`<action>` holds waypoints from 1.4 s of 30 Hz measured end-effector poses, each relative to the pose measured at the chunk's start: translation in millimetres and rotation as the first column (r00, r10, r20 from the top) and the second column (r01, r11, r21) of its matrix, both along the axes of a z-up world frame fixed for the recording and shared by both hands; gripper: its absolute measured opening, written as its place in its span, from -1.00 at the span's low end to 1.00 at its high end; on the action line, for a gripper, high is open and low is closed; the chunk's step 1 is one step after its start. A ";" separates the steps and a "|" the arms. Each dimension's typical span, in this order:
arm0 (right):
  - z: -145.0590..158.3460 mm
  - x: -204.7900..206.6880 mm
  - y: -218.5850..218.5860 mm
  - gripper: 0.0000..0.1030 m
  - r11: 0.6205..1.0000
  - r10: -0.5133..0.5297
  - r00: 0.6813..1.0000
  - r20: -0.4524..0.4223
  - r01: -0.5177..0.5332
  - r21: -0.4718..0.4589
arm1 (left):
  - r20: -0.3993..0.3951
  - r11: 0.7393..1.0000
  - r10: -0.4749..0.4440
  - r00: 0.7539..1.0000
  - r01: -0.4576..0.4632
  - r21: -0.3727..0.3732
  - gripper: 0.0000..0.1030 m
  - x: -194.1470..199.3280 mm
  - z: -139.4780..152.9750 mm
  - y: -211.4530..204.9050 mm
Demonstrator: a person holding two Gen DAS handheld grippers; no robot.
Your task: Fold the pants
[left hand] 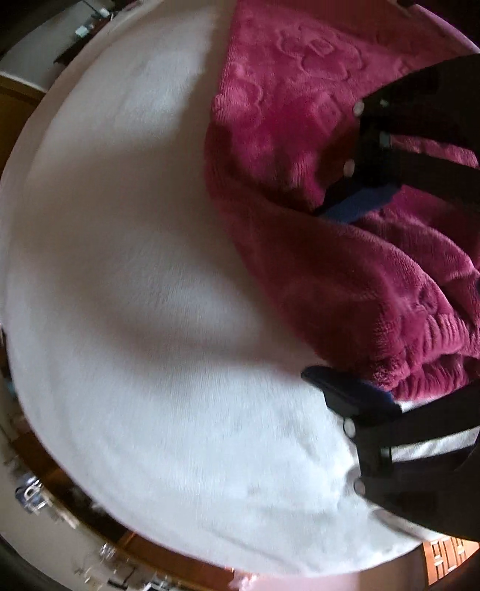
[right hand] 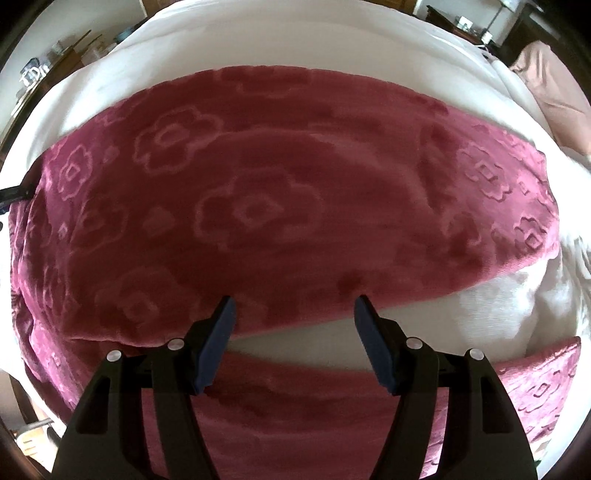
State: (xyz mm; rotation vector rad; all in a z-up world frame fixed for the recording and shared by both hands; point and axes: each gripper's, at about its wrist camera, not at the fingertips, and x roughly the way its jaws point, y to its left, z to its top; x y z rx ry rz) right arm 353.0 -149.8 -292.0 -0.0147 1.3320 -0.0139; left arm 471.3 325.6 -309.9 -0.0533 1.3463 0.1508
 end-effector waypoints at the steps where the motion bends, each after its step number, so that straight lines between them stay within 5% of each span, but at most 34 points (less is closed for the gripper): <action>1: -0.4 1.8 -5.5 0.32 1.000 -0.011 1.000 0.000 0.011 0.002 | -0.003 0.999 0.001 1.000 -0.001 -0.037 0.02 0.7 -1.0 1.9; 3: 0.2 6.8 -19.4 0.32 0.999 -0.040 0.999 0.005 0.040 0.010 | 0.000 0.995 0.023 1.000 -0.023 -0.097 -0.42 -0.6 2.1 7.3; 5: 1.3 14.2 -37.4 0.32 0.997 -0.072 0.997 0.011 0.072 0.011 | 0.007 0.993 0.026 1.000 -0.025 -0.114 -0.59 -3.9 8.3 8.4; 12: 5.7 49.1 -133.3 0.32 0.955 -0.296 0.954 0.040 0.295 0.029 | 0.055 0.992 -0.034 0.998 0.040 -0.116 -0.72 -45.1 38.0 -1.1; 19: 14.6 101.4 -256.5 0.32 0.824 -0.561 0.827 0.030 0.555 0.117 | 0.076 0.991 -0.026 0.997 0.035 -0.132 -0.73 -89.0 61.0 -2.0; 30: 3.4 182.4 -399.3 0.32 0.625 -0.759 0.650 -0.052 0.748 0.225 | 0.060 0.994 0.014 0.998 -0.007 -0.107 -0.73 -132.9 91.4 -21.2; 42: -19.9 253.2 -424.6 0.31 0.619 -0.758 0.638 -0.136 0.769 0.156 | 0.060 0.993 0.053 0.997 -0.046 -0.113 -0.73 -183.0 100.1 -45.0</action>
